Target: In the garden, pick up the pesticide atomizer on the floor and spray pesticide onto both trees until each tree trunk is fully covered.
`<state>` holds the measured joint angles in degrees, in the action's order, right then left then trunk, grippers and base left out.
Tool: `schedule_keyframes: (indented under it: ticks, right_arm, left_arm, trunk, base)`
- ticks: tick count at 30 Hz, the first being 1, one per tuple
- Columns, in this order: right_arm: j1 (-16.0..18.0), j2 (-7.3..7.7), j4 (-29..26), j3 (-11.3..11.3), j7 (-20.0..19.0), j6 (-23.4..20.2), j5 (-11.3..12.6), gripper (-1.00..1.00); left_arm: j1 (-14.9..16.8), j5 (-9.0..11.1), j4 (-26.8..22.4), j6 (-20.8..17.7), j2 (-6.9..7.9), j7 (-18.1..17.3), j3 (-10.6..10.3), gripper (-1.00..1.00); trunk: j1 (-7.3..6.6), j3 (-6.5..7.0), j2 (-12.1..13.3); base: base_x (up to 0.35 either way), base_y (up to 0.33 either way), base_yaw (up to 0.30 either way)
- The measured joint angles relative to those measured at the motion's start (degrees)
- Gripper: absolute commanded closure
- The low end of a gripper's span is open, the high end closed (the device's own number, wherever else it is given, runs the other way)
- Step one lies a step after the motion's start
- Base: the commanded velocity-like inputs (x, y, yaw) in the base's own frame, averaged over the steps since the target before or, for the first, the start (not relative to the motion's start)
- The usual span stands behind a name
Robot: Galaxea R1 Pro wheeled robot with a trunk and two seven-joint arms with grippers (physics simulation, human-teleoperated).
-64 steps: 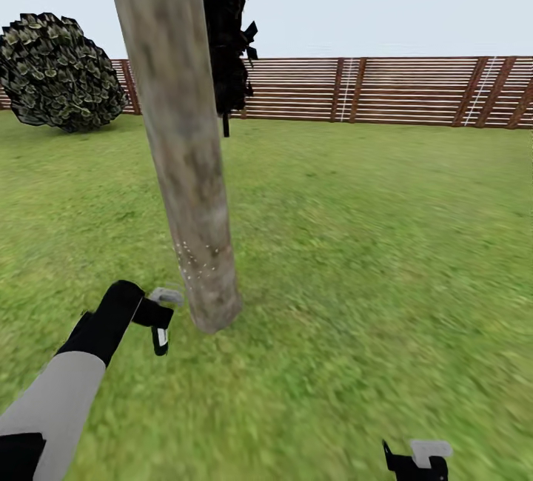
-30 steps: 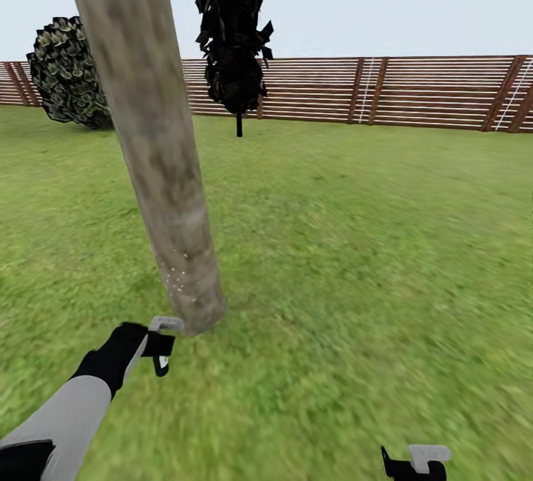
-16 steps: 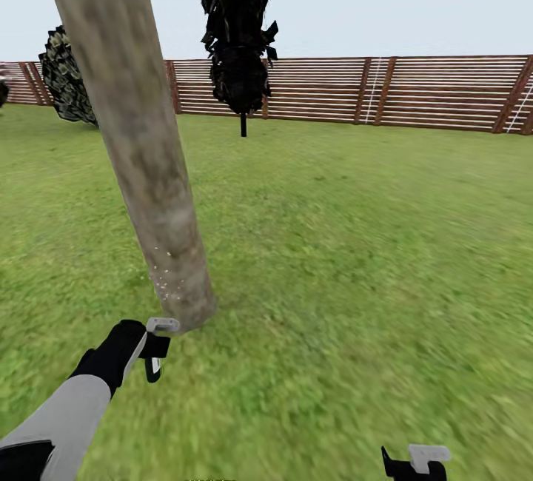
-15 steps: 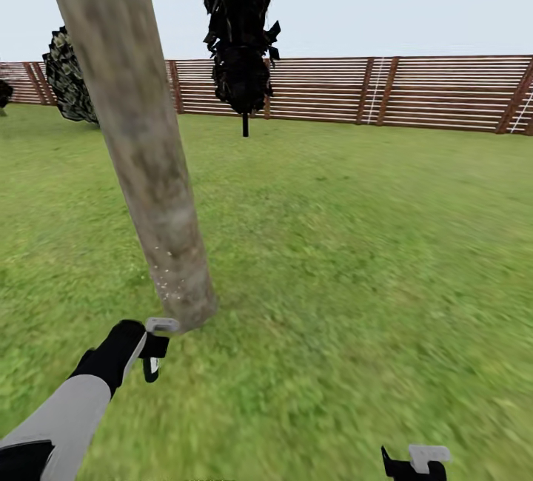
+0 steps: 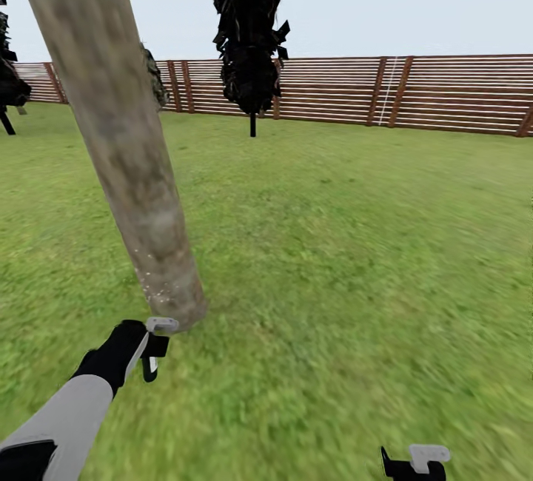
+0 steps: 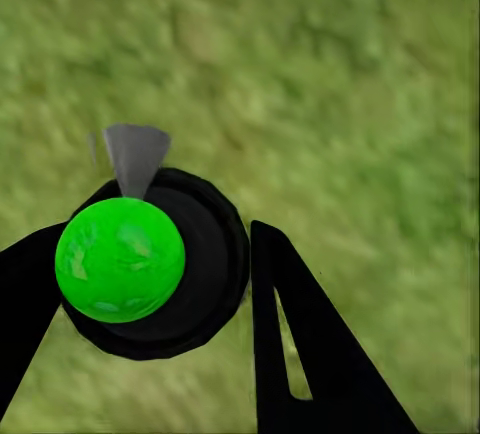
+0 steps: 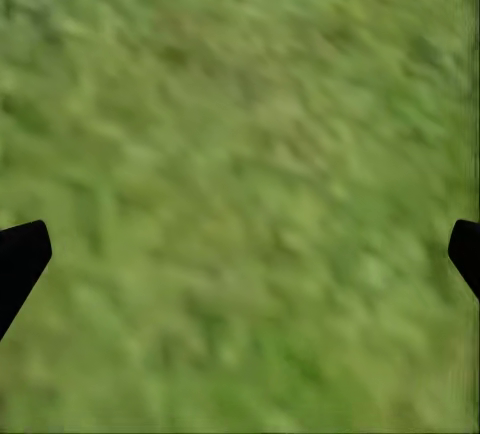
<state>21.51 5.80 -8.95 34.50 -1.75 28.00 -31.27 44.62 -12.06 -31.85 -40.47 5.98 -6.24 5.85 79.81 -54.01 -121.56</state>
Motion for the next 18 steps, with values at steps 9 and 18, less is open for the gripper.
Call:
schedule_keyframes:
  ticks: [9, 18]
  right_arm:
    - [0.0, -0.09, 0.0, 0.0, 0.0, 0.0, 0.0, -1.0]
    - [0.0, -0.09, 0.0, 0.0, 0.0, 0.0, 0.0, -1.0]
  left_arm:
    - [0.0, -0.1, -0.1, 0.1, -0.56, 2.9, 0.1, 1.0]
    - [0.0, 0.2, -0.1, 0.1, -0.48, 3.0, 0.2, 1.0]
  trunk:
    - [0.0, 0.0, 0.0]
    - [-0.01, 0.0, 0.0]
  base:
    - [0.098, -0.31, 0.197]
    - [0.133, -0.309, 0.276]
